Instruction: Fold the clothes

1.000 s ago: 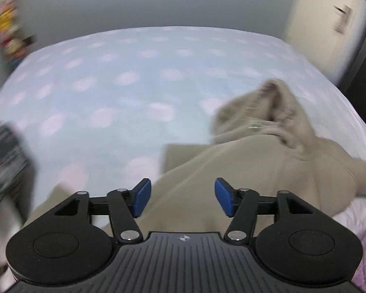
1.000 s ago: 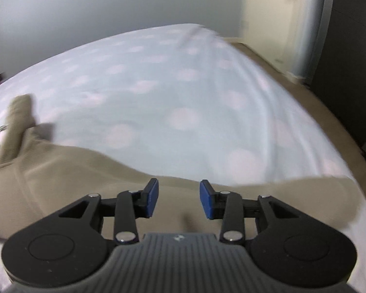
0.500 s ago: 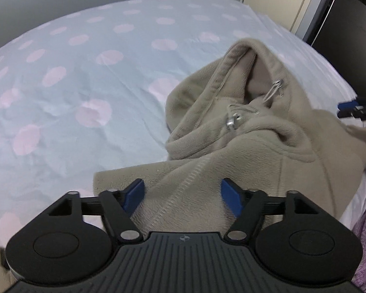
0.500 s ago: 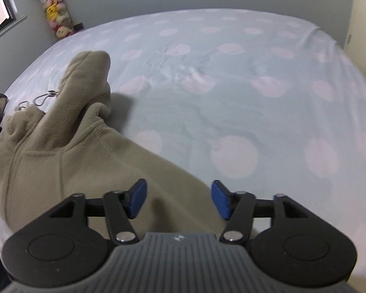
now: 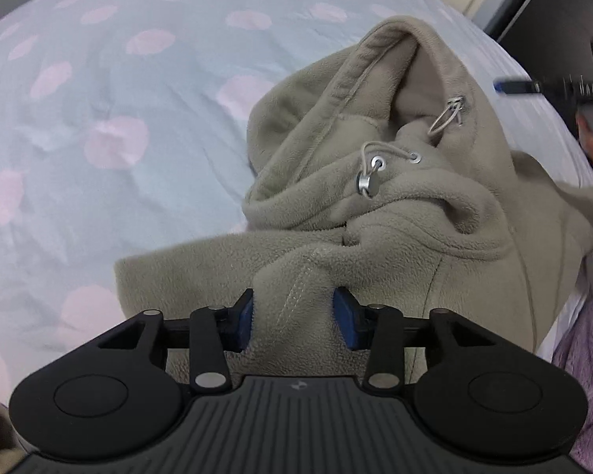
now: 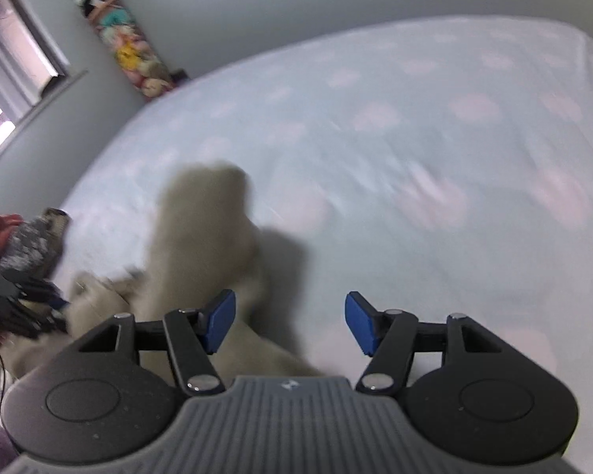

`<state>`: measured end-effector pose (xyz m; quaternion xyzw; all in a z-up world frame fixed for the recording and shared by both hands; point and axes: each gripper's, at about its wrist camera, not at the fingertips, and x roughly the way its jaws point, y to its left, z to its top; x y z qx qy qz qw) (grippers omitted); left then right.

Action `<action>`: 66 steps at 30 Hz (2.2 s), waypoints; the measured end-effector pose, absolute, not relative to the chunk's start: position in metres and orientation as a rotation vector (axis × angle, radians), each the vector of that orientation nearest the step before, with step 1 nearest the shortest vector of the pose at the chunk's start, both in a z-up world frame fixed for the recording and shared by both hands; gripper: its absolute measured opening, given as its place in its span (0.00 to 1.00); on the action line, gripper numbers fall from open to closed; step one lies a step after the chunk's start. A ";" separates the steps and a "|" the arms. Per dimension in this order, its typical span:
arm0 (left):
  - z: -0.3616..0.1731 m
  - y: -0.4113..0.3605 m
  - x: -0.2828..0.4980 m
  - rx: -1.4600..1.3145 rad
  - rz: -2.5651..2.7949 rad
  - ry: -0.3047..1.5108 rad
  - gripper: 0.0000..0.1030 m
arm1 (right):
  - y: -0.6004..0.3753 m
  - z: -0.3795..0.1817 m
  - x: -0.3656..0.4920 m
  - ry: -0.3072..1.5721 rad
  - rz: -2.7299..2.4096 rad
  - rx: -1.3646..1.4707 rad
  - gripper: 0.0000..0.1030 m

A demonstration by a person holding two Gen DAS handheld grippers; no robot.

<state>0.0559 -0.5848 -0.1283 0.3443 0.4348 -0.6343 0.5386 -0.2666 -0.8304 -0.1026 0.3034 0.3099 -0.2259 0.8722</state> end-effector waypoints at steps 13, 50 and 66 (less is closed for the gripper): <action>-0.128 -0.653 0.093 0.589 -1.386 1.076 0.58 | -0.849 -0.048 -0.182 0.682 -0.480 0.581 0.75; 0.097 -0.805 0.042 0.503 -1.196 0.324 0.03 | -0.888 0.077 -0.098 0.609 -0.678 0.114 0.10; -0.001 -0.811 0.056 0.687 -1.154 0.535 0.37 | -0.925 0.007 -0.112 0.727 -0.758 0.133 0.57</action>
